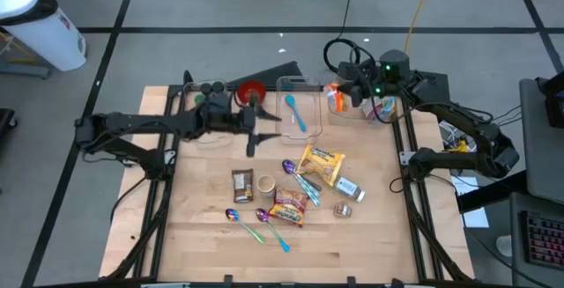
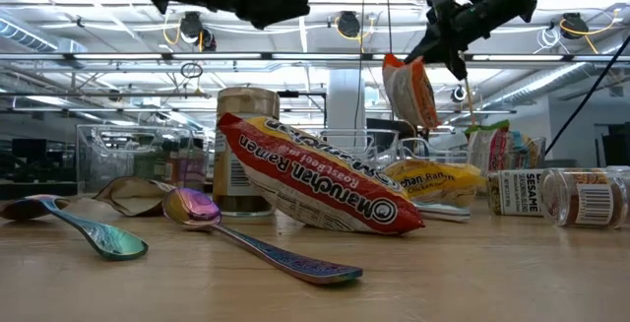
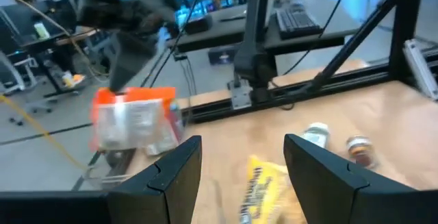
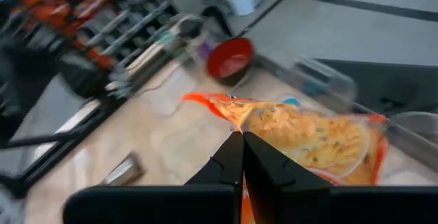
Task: Pick & Place Food Item
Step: Put the orange noodle pack into the right transparent bin
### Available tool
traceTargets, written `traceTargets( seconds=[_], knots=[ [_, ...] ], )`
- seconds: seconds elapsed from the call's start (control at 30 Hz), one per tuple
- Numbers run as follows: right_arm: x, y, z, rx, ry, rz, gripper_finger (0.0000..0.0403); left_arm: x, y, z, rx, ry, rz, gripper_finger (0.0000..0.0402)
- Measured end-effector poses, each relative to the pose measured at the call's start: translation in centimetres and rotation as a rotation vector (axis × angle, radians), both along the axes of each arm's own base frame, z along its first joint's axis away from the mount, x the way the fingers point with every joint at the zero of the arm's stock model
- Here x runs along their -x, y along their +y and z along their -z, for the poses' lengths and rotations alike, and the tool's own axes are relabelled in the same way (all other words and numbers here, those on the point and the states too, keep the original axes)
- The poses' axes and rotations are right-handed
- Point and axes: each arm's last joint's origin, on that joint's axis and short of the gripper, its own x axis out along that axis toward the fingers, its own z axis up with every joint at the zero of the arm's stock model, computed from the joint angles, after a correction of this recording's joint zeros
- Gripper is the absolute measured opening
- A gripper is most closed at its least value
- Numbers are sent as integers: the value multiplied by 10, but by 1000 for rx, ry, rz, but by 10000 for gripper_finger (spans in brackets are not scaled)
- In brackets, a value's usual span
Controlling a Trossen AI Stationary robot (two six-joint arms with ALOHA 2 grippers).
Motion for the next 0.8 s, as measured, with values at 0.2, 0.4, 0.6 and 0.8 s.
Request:
traceTargets(
  seconds=[0.2,0.4,0.6,0.8],
  knots=[
    [-13,14,-1,5,-23,-150,0,-13,26,-15,2,75,46,216],
    [-27,32,-1,19,-23,-253,0,-51,46,-11,16,146,78,216],
    [-35,45,-1,25,-25,-315,0,-88,55,-5,47,168,161,216],
    [-37,48,-2,31,-26,-334,0,-106,54,-7,29,156,149,216]
  ],
)
